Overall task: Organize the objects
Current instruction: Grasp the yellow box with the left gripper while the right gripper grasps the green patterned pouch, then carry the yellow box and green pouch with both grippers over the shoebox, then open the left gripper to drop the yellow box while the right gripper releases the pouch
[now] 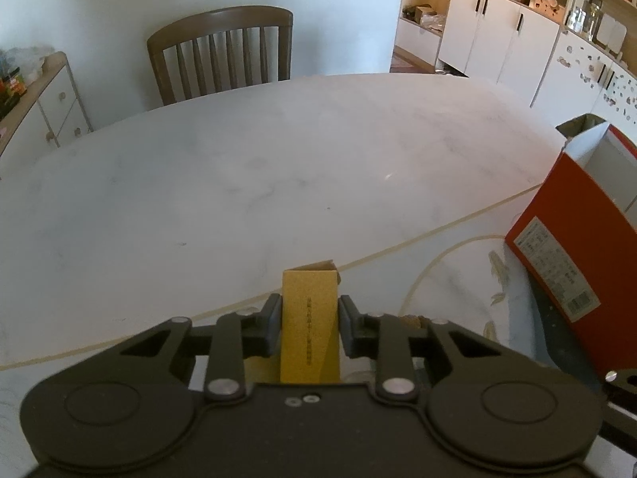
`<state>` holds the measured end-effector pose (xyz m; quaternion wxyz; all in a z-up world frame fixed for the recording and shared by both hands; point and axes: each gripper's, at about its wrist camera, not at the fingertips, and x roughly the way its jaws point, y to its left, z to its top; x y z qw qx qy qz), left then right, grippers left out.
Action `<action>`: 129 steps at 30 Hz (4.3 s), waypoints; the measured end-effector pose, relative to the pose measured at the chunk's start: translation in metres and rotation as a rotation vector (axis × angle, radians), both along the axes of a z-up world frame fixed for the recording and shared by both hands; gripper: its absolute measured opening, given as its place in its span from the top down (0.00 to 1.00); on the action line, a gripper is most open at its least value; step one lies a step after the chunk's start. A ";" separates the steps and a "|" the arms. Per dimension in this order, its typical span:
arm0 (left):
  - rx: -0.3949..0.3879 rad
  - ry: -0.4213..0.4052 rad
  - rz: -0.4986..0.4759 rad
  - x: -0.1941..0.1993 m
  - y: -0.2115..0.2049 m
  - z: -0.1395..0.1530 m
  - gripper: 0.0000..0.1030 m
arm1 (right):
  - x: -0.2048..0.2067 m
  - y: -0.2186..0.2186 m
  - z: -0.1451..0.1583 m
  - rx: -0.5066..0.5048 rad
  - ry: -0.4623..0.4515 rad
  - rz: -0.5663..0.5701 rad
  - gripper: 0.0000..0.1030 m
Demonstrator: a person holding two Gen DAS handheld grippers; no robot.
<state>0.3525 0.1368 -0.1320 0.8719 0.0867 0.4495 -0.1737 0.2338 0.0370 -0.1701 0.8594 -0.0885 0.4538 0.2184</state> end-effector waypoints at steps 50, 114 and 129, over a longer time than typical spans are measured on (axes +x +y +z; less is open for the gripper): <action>-0.130 -0.026 -0.032 -0.112 -0.100 0.150 0.74 | -0.074 -0.219 0.156 0.217 -0.148 -0.103 0.79; 0.091 0.286 -0.210 -0.053 -0.358 -0.008 0.71 | 0.097 -0.357 0.050 0.079 -0.016 -0.174 0.77; 0.021 0.211 -0.197 -0.065 -0.346 0.023 0.56 | 0.065 -0.379 0.090 0.175 -0.050 -0.188 0.75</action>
